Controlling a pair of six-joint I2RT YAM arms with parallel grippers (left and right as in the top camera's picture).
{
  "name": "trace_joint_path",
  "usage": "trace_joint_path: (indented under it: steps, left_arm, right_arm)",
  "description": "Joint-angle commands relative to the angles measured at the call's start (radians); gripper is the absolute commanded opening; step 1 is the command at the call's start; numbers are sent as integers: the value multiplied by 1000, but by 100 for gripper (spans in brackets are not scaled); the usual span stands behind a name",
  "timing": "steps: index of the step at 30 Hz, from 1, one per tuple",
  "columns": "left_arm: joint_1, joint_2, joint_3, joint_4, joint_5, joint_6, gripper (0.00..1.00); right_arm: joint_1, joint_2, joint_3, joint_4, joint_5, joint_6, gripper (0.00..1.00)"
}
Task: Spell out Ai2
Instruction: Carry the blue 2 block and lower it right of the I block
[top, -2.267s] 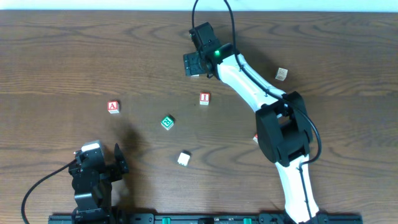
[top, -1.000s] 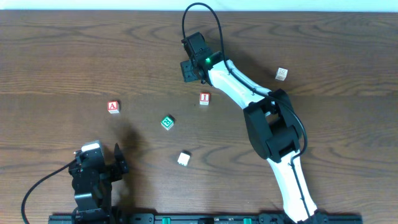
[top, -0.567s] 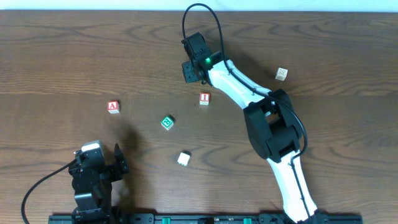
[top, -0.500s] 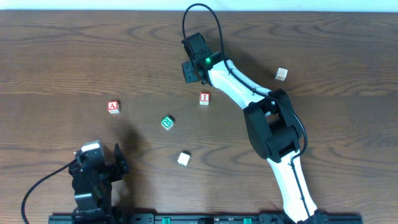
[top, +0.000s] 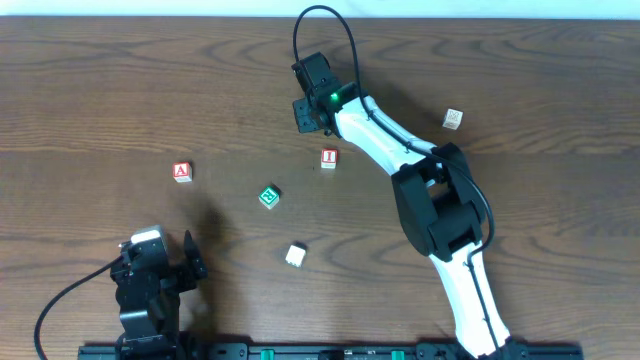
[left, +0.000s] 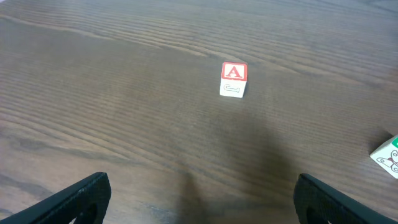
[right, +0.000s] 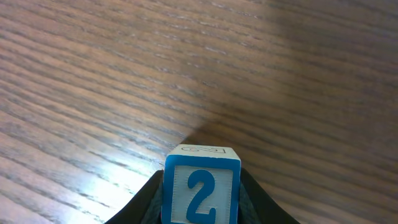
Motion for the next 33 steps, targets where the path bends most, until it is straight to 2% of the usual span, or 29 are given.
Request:
trace_joint_path:
  steps: [1,3,6,10,15,19,23,29,33]
  left_arm:
    - [3,-5,-11,1,-10,11,95]
    - [3,-5,-11,1,-9,11,96]
    - [3,-5,-11,1,-10,11,95]
    - [3,-5,-11,1,-10,11,95]
    - [3,-5,-11,1,-9,11,95]
    - [3,-5,-11,1,-9,11,95]
    - [3,-5,-11,1,-9,11,95]
    - [3,-5,-11,1,-10,11,95]
    - [3,-5,-11,1,-10,11,95]
  right_arm:
    - [-11,6,75,-44,25,-8,29]
    - [-18,0,141,-96,39,-8,28]
    - [-29,-24,279,-221,92,-7,22]
    - [-43,-81,403,-406,98,32,2]
    - [-68,-211,411,-649,94,118,1]
    - [-71,-290,370,-752,115,120,1]
    - [-60,-320,189,-660,106,140,1]
    - [-88,-323,-154,-390,-88,158,1]
    - [-114,-323,-280,-299,-144,177,1]
